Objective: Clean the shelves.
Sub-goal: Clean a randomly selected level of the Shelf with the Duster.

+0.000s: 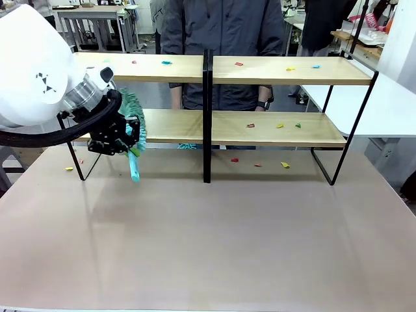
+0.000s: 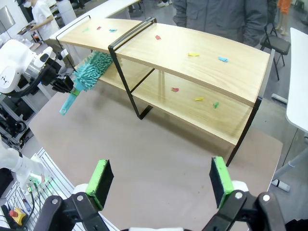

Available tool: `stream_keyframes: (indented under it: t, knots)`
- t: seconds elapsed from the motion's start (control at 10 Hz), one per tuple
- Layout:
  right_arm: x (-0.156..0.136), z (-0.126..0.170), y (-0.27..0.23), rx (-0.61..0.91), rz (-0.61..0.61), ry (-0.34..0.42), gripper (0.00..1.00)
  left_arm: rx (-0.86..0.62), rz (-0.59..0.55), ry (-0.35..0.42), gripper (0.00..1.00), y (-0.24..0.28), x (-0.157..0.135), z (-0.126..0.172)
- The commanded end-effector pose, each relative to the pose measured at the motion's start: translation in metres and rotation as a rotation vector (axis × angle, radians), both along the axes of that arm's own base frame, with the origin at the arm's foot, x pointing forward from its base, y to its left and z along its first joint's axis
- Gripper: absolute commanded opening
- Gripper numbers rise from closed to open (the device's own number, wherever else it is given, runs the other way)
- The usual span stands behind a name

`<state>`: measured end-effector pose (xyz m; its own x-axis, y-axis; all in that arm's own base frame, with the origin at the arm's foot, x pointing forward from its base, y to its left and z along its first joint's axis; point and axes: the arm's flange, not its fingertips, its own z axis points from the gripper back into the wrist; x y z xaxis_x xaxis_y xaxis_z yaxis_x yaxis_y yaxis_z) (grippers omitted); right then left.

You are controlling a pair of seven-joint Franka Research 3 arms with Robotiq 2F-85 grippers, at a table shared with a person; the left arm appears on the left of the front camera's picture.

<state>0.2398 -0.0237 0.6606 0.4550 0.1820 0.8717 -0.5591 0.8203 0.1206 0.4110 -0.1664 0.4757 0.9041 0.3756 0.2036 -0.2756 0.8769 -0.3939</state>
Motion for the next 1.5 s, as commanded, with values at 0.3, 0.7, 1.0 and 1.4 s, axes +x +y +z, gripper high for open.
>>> stream_keyframes:
  t: [0.3, 0.7, 1.0, 1.4]
  knots:
    - [0.0, -0.001, 0.0, 0.002, 0.0, 0.0, 1.0, 0.088, 0.211, 0.196, 0.12, -0.013, -0.032, 0.011]
    - [0.0, -0.001, 0.0, 0.002, 0.0, 0.0, 1.0, -0.003, 0.269, 0.262, 0.12, -0.008, -0.08, 0.028]
    - [0.0, -0.001, 0.0, 0.002, 0.0, 0.0, 1.0, -0.022, 0.066, 0.255, 0.12, -0.006, -0.119, 0.037]
    - [0.0, -0.001, 0.0, 0.002, 0.0, 0.0, 1.0, -0.116, -0.088, 0.159, 0.12, 0.0, -0.13, 0.046]
